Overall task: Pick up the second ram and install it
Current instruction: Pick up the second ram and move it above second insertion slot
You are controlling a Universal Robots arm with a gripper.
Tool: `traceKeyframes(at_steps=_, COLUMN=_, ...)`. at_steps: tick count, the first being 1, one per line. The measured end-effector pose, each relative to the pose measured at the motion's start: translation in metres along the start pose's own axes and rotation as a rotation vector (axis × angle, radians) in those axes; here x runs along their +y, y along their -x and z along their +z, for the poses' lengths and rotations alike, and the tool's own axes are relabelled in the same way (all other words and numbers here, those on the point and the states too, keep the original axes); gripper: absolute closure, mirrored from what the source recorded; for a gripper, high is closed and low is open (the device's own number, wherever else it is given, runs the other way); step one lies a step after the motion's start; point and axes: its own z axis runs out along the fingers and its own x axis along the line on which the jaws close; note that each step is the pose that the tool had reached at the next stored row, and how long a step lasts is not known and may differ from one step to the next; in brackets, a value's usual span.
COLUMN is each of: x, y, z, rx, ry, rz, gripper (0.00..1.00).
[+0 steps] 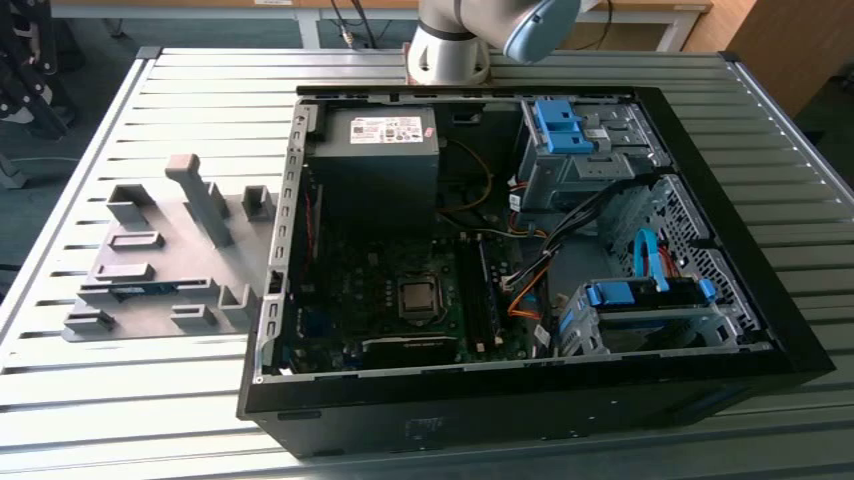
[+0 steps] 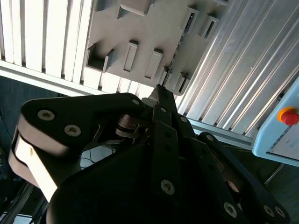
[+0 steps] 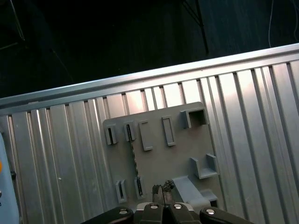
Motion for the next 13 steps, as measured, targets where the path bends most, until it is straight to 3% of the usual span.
traceKeyframes(at_steps=13, x=0.0, y=0.0, z=0.0, rx=0.0006, ry=0.0003, rz=-0.013, gripper=0.89)
